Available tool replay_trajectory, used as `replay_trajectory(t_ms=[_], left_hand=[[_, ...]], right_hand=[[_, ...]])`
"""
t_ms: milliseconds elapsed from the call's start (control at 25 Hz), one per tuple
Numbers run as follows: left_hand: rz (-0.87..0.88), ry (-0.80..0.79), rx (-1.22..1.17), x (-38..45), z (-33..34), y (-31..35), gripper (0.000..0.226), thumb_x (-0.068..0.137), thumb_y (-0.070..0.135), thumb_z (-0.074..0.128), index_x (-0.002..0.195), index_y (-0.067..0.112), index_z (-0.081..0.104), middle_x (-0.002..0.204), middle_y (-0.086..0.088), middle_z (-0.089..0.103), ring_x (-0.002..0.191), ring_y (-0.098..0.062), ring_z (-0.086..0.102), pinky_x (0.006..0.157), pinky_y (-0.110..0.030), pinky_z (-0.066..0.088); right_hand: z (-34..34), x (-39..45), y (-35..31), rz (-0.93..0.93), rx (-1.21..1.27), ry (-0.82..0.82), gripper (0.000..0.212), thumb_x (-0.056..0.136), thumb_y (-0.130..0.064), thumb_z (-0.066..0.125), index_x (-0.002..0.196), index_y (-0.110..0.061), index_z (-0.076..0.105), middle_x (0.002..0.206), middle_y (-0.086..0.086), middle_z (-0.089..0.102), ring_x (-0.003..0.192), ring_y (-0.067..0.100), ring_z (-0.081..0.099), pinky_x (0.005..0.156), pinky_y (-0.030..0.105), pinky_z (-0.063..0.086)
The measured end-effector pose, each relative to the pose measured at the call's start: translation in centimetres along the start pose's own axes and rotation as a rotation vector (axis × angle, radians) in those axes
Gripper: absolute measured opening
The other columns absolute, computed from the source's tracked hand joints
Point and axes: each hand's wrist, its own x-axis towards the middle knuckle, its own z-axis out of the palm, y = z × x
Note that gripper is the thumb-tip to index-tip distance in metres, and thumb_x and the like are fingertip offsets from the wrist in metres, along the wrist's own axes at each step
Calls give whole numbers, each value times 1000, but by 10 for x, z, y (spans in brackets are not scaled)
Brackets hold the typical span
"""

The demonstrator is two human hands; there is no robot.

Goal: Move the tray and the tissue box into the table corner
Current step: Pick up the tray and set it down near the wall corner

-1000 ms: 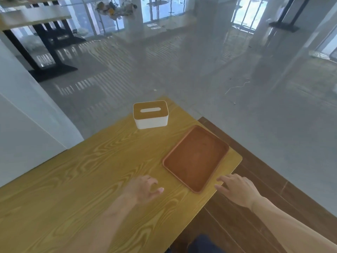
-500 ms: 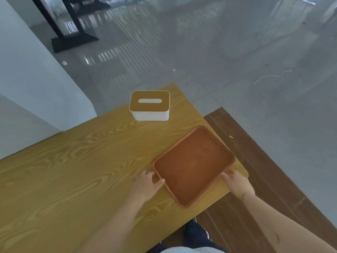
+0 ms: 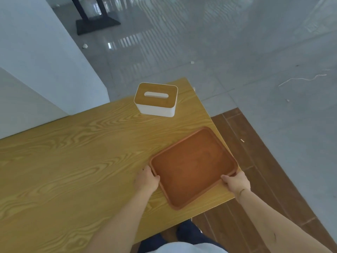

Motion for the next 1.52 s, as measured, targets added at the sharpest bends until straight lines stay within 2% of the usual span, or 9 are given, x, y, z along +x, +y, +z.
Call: replay_trajectory(t_ms=[120, 240, 400, 480, 720, 920, 1040, 1240, 1520], left_hand=[[-22, 7, -274, -7, 1, 0, 13, 96, 21, 56, 107, 17, 51, 95, -1, 63, 78, -20, 63, 72, -39, 55], [-7, 64, -476, -18, -9, -8, 17, 97, 15, 54, 113, 14, 49, 84, 8, 56, 68, -11, 58, 55, -28, 44], [57, 178, -696, -43, -29, -46, 21, 95, 10, 58, 112, 15, 48, 91, -1, 63, 77, -25, 66, 75, -49, 55], [54, 236, -777, -57, -41, -73, 20, 95, 11, 58, 110, 19, 46, 93, -5, 65, 79, -27, 68, 76, -53, 57], [-23, 450, -921, -93, -69, -149, 19, 98, 13, 55, 111, 21, 43, 98, -5, 63, 78, -19, 69, 67, -44, 62], [-103, 627, -961, -124, -71, -214, 20, 95, 11, 59, 106, 22, 46, 97, -1, 62, 75, -22, 68, 70, -53, 59], [-138, 713, -976, -141, -74, -256, 24, 94, 10, 60, 98, 29, 45, 95, 0, 62, 66, -10, 65, 66, -52, 59], [-196, 811, -1000, -169, -80, -333, 25, 93, 12, 61, 98, 31, 46, 92, 3, 62, 65, -8, 64, 65, -50, 60], [-225, 811, -1019, -186, -87, -440, 22, 91, 15, 64, 104, 25, 49, 88, 0, 65, 62, -8, 64, 69, -50, 59]], right_hand=[[-1, -7, -4, -8, 190, -95, 33, 84, -12, 76, 110, -7, 55, 90, 13, 75, 73, 25, 75, 80, 48, 61], [-6, -21, -12, -92, 286, -170, 33, 86, -9, 74, 114, -8, 54, 97, 11, 75, 80, 24, 75, 79, 47, 61], [-4, -46, -30, -214, 311, -258, 44, 81, -10, 80, 113, -13, 50, 97, 7, 74, 77, 21, 76, 64, 35, 56], [8, -60, -45, -269, 283, -332, 51, 78, -8, 82, 114, -17, 47, 94, 8, 74, 78, 24, 75, 62, 34, 55], [65, -103, -82, -408, 191, -521, 57, 76, -10, 84, 118, -18, 46, 86, 8, 77, 74, 22, 75, 65, 36, 57], [115, -146, -100, -517, 78, -603, 58, 76, -11, 84, 120, -15, 46, 78, 4, 77, 72, 20, 75, 63, 38, 55], [148, -179, -111, -593, -7, -639, 60, 76, -14, 85, 121, -16, 45, 74, 2, 77, 74, 20, 75, 69, 41, 58], [206, -242, -109, -650, -75, -696, 57, 78, -12, 83, 123, -10, 48, 85, 12, 76, 80, 25, 74, 66, 39, 55], [277, -316, -77, -666, -83, -702, 58, 81, -14, 81, 128, -13, 47, 87, 11, 75, 85, 23, 72, 70, 36, 56]])
